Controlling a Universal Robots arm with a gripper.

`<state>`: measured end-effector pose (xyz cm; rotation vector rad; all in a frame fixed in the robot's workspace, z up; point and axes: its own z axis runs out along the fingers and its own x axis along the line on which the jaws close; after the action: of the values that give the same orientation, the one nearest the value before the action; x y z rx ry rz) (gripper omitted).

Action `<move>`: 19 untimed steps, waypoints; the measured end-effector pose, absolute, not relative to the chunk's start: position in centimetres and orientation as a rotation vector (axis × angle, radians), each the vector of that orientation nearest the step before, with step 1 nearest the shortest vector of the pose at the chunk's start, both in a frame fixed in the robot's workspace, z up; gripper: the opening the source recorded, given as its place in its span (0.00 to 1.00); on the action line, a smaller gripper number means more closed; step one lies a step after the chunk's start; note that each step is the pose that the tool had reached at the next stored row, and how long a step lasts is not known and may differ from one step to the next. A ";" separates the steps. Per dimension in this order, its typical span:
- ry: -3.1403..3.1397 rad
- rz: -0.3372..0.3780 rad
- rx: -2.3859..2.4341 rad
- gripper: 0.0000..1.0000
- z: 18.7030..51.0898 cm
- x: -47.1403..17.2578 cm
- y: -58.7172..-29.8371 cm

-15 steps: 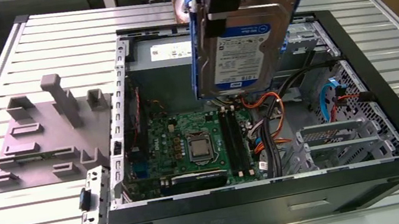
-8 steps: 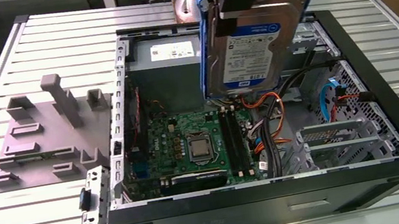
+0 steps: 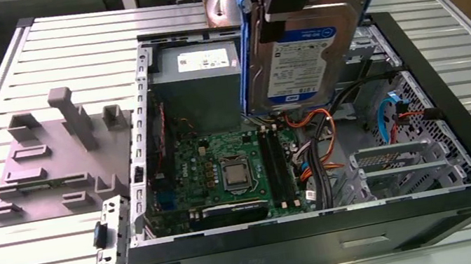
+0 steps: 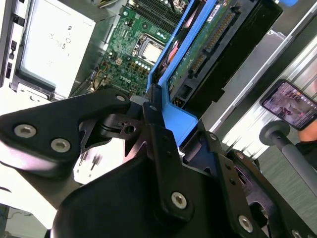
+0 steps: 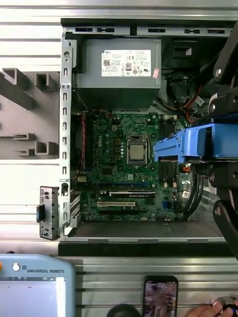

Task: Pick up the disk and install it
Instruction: 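Insert the disk into the insertion slot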

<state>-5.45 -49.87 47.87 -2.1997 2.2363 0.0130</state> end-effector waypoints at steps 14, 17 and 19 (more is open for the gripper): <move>2.236 0.013 -2.200 0.36 47.8 -4.9 -49.9; 2.236 0.013 -2.200 0.36 47.8 -4.8 -50.1; 2.236 0.013 -2.200 0.36 47.8 -4.7 -50.3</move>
<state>-4.65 -50.32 47.80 -2.1996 2.2364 0.0130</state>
